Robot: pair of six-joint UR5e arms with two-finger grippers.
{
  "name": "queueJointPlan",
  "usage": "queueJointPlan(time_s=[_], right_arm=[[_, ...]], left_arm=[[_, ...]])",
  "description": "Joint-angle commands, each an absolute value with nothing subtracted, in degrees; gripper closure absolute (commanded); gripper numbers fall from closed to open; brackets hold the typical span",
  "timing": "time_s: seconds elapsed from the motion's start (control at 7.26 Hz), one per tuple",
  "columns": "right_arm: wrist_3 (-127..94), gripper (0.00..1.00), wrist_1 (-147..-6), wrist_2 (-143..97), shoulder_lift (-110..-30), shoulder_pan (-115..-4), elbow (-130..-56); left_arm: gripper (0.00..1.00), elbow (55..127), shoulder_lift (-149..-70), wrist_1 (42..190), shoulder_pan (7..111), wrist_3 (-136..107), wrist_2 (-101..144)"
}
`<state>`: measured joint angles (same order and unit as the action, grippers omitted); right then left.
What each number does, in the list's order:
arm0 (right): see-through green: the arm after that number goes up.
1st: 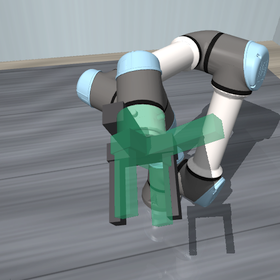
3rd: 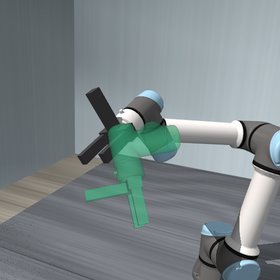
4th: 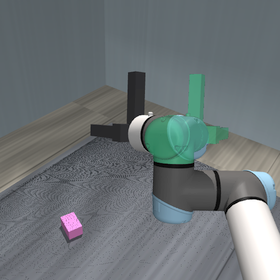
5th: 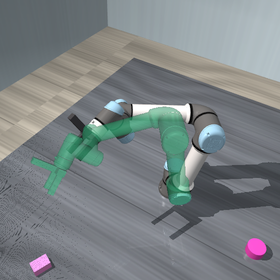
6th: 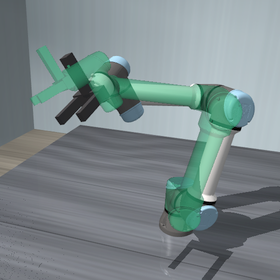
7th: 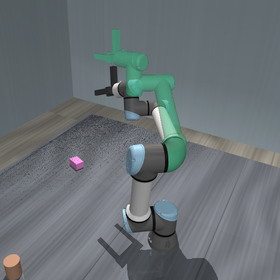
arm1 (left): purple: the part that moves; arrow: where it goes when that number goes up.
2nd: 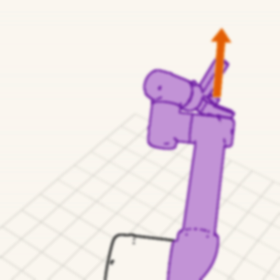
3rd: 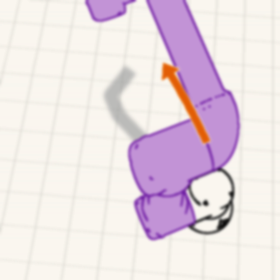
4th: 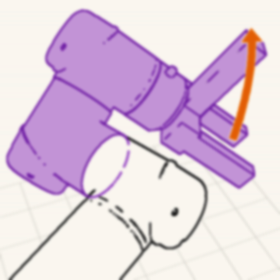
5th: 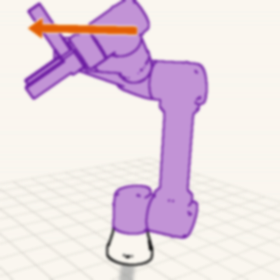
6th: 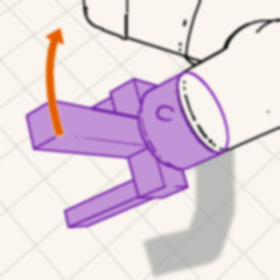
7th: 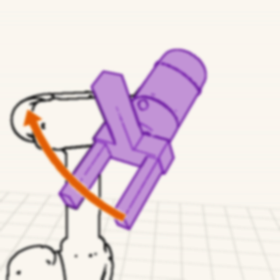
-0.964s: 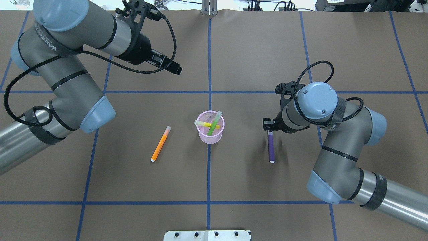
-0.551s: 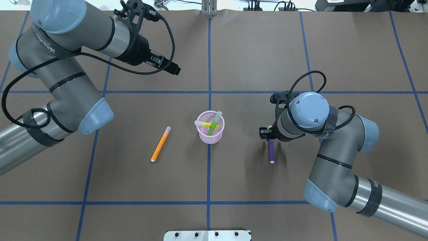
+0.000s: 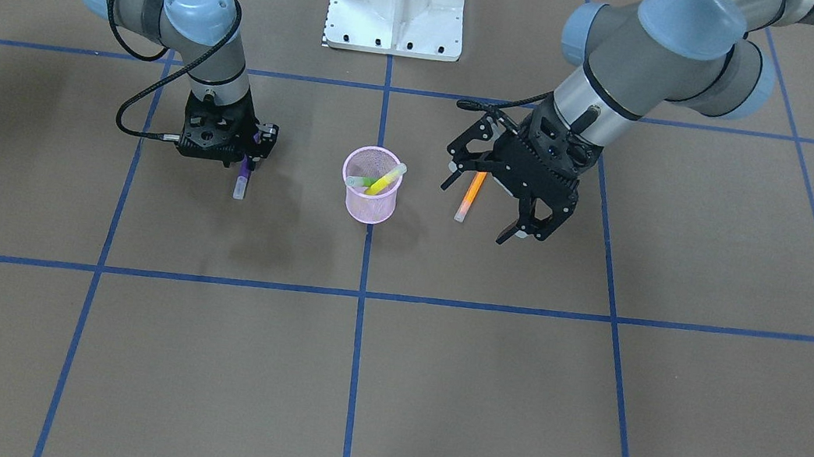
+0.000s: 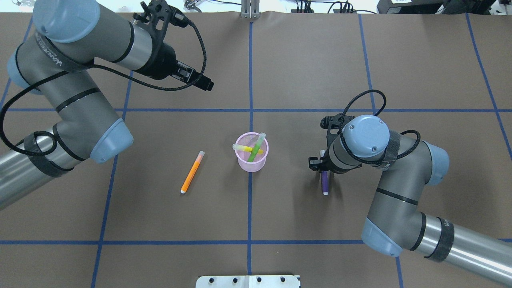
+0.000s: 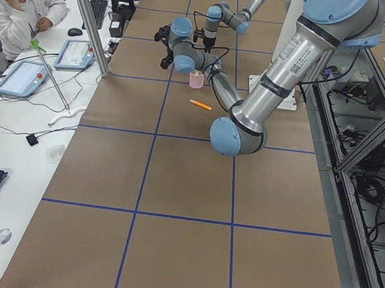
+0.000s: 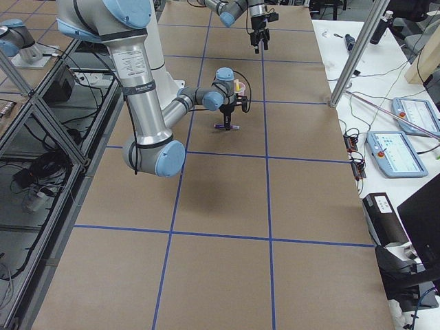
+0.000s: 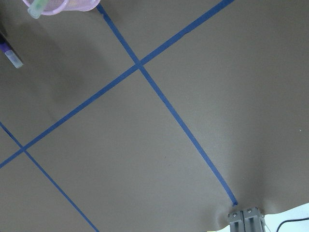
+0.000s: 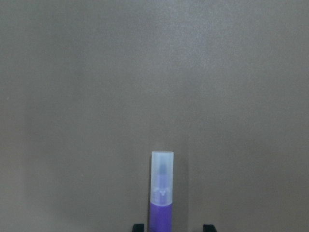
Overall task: Collect pens into pen holder
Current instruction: 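Lower the right gripper onto the purple marker and grasp it, then lift the purple marker with the right gripper and move it over the cup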
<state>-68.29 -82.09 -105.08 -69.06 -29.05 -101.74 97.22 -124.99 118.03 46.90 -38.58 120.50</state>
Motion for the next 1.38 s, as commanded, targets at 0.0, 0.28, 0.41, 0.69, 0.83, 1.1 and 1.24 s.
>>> queueJointPlan(time_s=[0.0, 0.28, 0.41, 0.69, 0.83, 1.1, 1.24], right_arm=[[-68.0, 0.57, -82.1, -105.1, -69.0, -29.0, -101.5], [-67.7, 0.56, -82.1, -105.1, -68.9, -29.0, -100.9], [-67.8, 0.56, -82.1, -105.1, -68.7, -28.9, -100.7], [-67.9, 0.73, -82.1, -105.1, -68.5, -28.7, -100.3], [-68.0, 0.99, -82.1, -105.1, -68.5, -28.7, -100.3], [-68.4, 1.00, -82.1, -104.9, -68.4, -28.7, -101.6], [-68.4, 1.00, -82.2, -104.8, -68.4, -30.0, -102.7]], left_arm=[[0.00, 98.1, -124.1, 118.0, 46.8, -38.6, 120.5], [0.00, 98.1, -124.0, 118.0, 46.8, -38.6, 120.5], [0.00, 98.1, -124.1, 118.0, 46.8, -38.6, 120.5], [0.00, 98.1, -124.0, 118.0, 46.8, -38.6, 120.5], [0.00, 98.1, -123.9, 118.0, 46.8, -38.6, 120.6], [0.00, 98.1, -123.8, 118.0, 46.8, -38.6, 120.5], [0.00, 98.1, -123.8, 118.0, 46.8, -38.6, 120.5]])
